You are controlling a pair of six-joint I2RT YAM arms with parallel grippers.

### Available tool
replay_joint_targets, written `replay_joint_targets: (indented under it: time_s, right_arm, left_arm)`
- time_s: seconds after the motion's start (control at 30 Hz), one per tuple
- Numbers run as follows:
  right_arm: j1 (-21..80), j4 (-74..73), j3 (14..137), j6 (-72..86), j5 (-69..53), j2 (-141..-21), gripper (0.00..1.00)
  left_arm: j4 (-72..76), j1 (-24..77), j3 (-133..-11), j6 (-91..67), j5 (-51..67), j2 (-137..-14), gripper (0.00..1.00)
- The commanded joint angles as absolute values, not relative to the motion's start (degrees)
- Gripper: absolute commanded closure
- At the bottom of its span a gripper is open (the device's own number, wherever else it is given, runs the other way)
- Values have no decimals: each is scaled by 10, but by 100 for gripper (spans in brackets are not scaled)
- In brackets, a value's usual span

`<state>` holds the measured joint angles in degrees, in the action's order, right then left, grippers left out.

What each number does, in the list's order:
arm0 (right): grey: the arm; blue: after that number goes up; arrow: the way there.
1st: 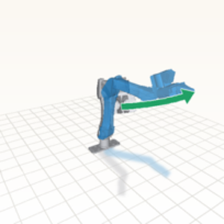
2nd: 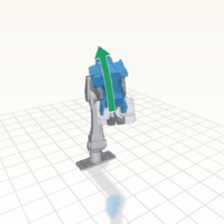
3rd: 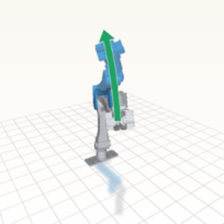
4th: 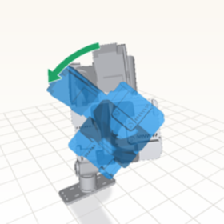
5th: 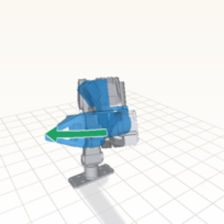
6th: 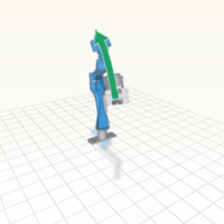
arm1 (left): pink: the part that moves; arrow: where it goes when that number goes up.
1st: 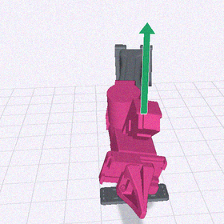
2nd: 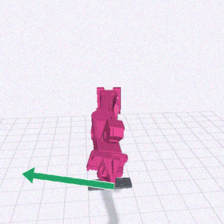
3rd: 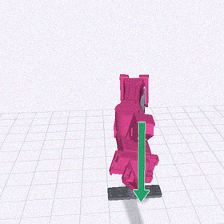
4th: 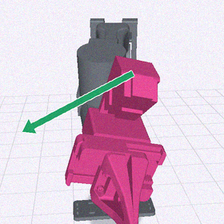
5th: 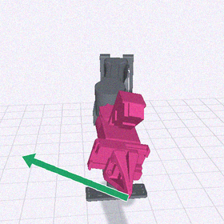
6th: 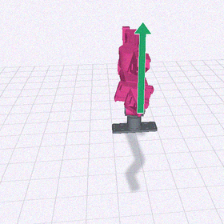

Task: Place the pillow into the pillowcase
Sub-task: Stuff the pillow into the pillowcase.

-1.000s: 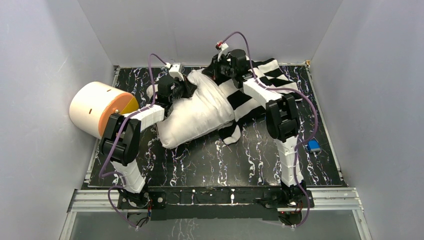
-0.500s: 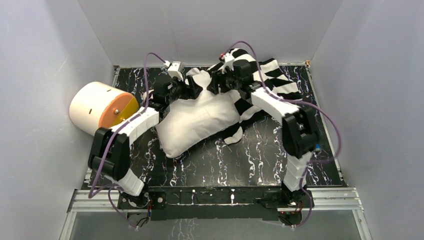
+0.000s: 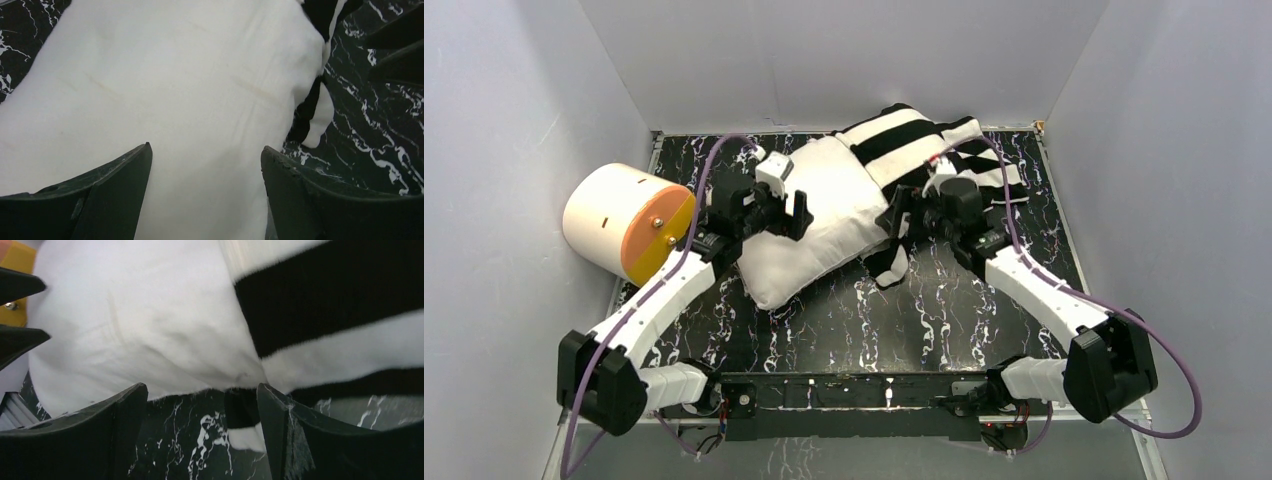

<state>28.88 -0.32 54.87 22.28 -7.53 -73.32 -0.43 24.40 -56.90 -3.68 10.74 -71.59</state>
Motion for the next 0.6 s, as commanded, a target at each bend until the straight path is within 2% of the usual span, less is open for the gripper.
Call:
replay_joint_targets:
  time_s: [0.0, 0.17, 0.27, 0.43, 0.57]
  right_arm:
    - [286, 61, 442, 367, -19, -689, 12]
    - [264, 139, 363, 376, 17, -698, 7]
    - [225, 189, 326, 395, -25, -728, 6]
    - [202, 404, 250, 461, -118, -770, 8]
    - [202, 481, 235, 513, -129, -815, 9]
  left_arm:
    - [-80, 271, -515, 73, 97, -633, 23]
    - [-94, 295, -446, 136, 83, -543, 20]
    - [-108, 304, -426, 160, 82, -514, 18]
    - [-123, 334, -396, 209, 17, -518, 17]
    - [-132, 352, -385, 227, -64, -546, 16]
